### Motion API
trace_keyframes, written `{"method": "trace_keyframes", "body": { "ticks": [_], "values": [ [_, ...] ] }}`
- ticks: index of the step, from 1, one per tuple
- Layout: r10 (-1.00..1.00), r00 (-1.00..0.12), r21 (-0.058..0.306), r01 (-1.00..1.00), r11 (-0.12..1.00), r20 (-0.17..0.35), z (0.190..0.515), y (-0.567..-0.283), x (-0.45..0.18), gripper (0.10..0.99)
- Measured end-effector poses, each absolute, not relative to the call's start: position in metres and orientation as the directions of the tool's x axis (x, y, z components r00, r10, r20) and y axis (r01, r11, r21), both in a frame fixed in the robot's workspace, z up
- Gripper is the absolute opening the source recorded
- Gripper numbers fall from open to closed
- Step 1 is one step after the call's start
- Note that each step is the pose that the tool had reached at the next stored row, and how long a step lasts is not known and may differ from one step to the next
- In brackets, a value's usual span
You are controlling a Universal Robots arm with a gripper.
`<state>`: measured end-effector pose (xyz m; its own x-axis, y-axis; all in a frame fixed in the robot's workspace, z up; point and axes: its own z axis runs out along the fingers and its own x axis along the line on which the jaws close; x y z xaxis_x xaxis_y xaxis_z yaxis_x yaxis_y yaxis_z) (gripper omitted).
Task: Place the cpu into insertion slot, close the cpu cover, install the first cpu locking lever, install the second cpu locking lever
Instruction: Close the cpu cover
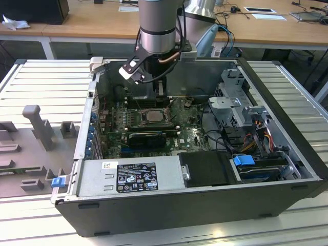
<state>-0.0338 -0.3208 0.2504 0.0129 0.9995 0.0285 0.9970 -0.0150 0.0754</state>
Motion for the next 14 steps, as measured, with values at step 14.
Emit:
{"method": "trace_keyframes", "body": {
  "ticks": [14],
  "values": [
    [0.999, 0.013, 0.073, 0.997, -0.015, 0.029, 0.2578, -0.3209, -0.0323, 0.106]
  ]
}}
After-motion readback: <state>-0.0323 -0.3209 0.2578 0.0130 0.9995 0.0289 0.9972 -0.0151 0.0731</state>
